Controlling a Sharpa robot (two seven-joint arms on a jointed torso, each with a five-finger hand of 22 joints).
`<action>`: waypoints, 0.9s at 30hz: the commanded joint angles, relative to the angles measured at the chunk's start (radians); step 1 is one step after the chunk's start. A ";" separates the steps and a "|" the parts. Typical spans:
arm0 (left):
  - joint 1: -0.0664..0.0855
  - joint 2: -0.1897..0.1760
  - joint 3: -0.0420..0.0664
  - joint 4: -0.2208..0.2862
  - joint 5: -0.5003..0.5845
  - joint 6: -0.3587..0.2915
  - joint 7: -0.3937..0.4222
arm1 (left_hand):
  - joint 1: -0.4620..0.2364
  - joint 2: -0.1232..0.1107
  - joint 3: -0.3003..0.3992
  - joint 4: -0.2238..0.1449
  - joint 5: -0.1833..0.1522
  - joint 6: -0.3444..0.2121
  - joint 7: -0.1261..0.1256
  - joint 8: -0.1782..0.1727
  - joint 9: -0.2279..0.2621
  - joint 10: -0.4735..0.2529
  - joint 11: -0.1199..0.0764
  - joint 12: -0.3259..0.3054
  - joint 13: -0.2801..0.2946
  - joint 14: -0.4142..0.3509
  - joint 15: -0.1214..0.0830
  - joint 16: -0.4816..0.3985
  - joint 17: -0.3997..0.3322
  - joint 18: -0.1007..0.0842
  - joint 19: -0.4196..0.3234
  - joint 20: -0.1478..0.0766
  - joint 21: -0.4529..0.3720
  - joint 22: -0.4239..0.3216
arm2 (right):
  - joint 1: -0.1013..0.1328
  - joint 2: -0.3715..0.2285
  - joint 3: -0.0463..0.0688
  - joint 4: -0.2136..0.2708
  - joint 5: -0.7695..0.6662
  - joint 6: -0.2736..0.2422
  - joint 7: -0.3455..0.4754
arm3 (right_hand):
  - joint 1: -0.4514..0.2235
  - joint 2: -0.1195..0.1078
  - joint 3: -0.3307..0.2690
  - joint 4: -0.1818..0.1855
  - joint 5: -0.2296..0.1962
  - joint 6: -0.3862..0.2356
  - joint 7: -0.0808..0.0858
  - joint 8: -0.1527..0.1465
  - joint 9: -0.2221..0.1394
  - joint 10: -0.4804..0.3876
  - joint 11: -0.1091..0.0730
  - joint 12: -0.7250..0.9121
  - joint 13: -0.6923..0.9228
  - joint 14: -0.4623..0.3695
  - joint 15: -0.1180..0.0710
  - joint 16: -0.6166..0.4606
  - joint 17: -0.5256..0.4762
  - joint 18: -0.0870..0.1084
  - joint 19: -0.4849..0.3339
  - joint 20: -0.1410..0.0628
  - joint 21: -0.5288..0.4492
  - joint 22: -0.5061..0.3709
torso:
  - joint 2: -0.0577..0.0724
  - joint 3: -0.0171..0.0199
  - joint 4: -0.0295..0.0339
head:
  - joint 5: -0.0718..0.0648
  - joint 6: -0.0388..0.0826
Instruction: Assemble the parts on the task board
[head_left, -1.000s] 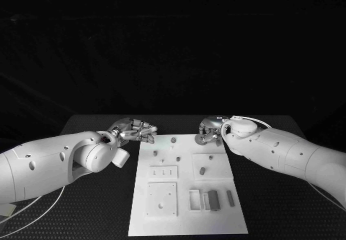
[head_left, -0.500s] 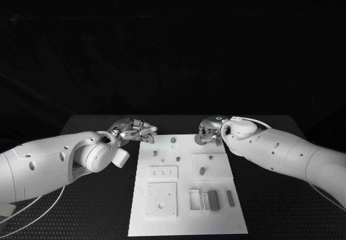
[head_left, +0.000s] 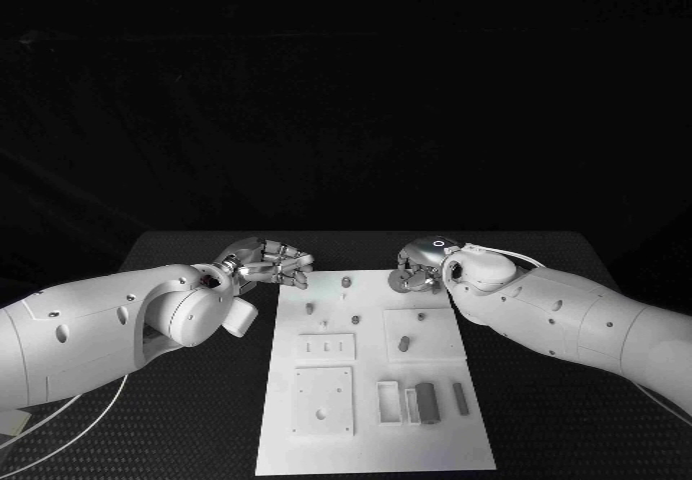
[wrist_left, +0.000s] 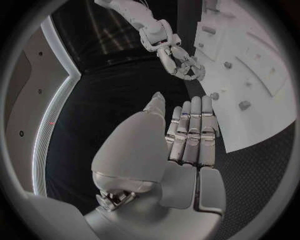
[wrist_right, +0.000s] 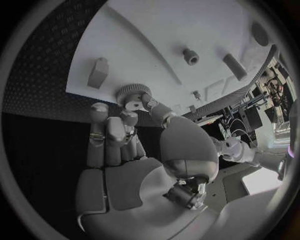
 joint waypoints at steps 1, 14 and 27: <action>0.002 0.000 0.001 0.003 -0.003 0.011 0.009 | -0.009 -0.003 0.007 0.002 0.002 0.002 0.002 -0.006 -0.001 0.007 0.001 -0.004 0.002 0.005 0.001 -0.007 0.001 0.021 0.008 0.001 -0.006 0.002 | -0.001 -0.006 0.001 0.021 -0.061 -0.063 -0.052 | 0.000 -0.012 0.002 0.006 0.004 0.099 0.003 0.005 0.009 0.010 -0.002 0.001 -0.003 0.010 -0.002 0.002 -0.002 0.042 0.008 -0.001 0.006 0.011 | 0.000 0.0003 0.0011 | 0.002 0.002; 0.002 -0.007 0.001 0.011 -0.003 0.007 0.010 | -0.009 -0.003 0.008 0.001 0.002 0.002 0.002 -0.006 -0.002 0.007 0.001 -0.005 0.002 0.005 0.001 -0.008 0.002 0.021 0.008 0.001 -0.007 0.002 | 0.026 -0.056 0.016 0.184 -0.148 -0.137 -0.121 | 0.006 -0.034 0.004 0.006 0.004 0.104 0.000 0.005 0.011 0.022 -0.005 0.000 -0.009 0.021 -0.005 0.001 -0.005 0.042 0.020 -0.007 0.007 0.010 | -0.001 -0.0018 -0.0015 | 0.004 0.011; 0.003 0.003 0.001 0.015 0.002 -0.003 0.008 | -0.010 -0.004 0.008 0.001 0.002 0.001 0.002 -0.006 -0.002 0.007 0.001 -0.005 0.002 0.005 0.001 -0.008 0.003 0.021 0.008 0.001 -0.007 0.002 | 0.018 -0.005 0.010 0.257 -0.167 -0.113 -0.132 | 0.004 -0.042 0.005 0.011 0.004 0.104 -0.001 0.003 0.011 0.027 -0.006 -0.002 -0.013 0.025 -0.007 -0.001 -0.007 0.042 0.025 -0.009 0.005 0.009 | 0.000 -0.0036 0.0049 | 0.001 0.015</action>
